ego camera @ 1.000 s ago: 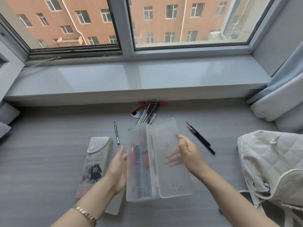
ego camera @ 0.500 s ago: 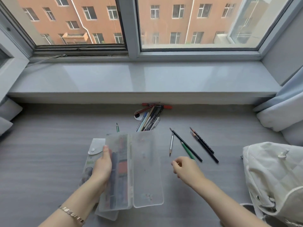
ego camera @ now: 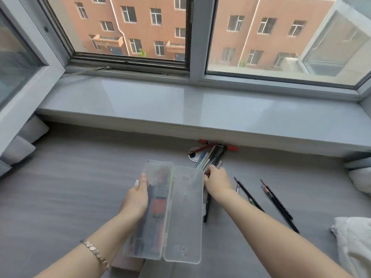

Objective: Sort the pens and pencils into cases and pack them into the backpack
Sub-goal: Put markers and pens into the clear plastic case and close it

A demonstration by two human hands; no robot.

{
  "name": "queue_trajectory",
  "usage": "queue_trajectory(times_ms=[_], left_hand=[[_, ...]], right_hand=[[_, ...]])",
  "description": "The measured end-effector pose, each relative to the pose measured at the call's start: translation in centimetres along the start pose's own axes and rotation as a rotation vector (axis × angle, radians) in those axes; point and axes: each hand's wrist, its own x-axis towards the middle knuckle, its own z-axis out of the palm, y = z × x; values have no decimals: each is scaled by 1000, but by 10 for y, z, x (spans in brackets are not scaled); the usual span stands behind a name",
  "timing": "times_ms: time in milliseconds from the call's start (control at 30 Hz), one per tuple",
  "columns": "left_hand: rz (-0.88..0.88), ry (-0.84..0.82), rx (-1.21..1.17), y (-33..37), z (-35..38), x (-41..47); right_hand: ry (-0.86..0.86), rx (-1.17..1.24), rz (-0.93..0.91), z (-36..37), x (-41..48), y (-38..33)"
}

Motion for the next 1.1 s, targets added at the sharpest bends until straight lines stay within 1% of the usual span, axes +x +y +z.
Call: queue_trajectory(times_ms=[100, 233, 333, 500, 633, 767, 833, 900, 967, 1033, 1100], left_hand=[[-4, -24, -11, -4, -2, 13], [-17, -64, -24, -6, 2, 23], [-2, -76, -34, -7, 6, 24], [55, -65, -47, -8, 5, 24], [37, -54, -53, -8, 3, 20], [39, -62, -46, -7, 1, 19], [29, -63, -33, -7, 0, 21], [21, -56, -13, -5, 0, 22], [16, -53, -9, -2, 1, 22], [18, -57, -10, -1, 3, 21], [11, -56, -7, -1, 3, 19]], right_hand=[[56, 63, 74, 4, 4, 0], [95, 287, 156, 3, 6, 7], [116, 367, 217, -1, 5, 14], [63, 246, 225, -9, 4, 23], [-15, 147, 365, -8, 13, 9], [-25, 59, 444, -7, 20, 1], [-33, 40, 456, -10, 20, 0], [4, 25, 454, -18, 20, 0], [52, 43, 379, -26, 20, -1], [44, 176, 279, -31, 23, -5], [8, 257, 250, -30, 28, -11]])
